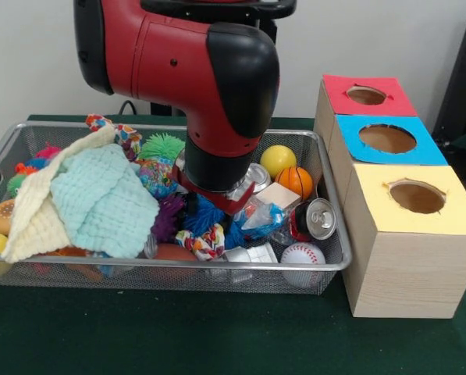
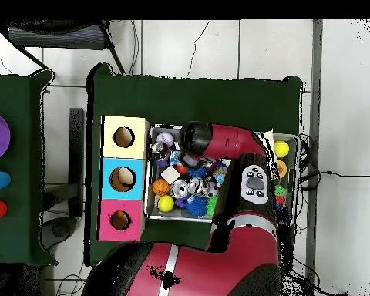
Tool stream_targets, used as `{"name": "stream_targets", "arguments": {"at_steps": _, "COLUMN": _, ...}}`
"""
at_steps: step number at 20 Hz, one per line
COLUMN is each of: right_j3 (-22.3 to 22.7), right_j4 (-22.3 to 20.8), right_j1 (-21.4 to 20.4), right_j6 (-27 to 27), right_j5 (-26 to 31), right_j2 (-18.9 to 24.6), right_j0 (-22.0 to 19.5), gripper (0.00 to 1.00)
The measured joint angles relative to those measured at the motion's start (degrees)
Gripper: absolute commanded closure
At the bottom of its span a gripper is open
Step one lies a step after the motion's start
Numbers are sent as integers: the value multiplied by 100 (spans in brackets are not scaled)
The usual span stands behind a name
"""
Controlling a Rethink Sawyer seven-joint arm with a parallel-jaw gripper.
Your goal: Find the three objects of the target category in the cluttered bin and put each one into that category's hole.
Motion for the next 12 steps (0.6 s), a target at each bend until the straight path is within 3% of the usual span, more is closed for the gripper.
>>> {"name": "stream_targets", "arguments": {"at_steps": 12, "right_j3": 10, "right_j4": -4, "right_j1": -108, "right_j6": 0, "right_j5": 853, "right_j2": 74, "right_j0": -2, "gripper": 0}}
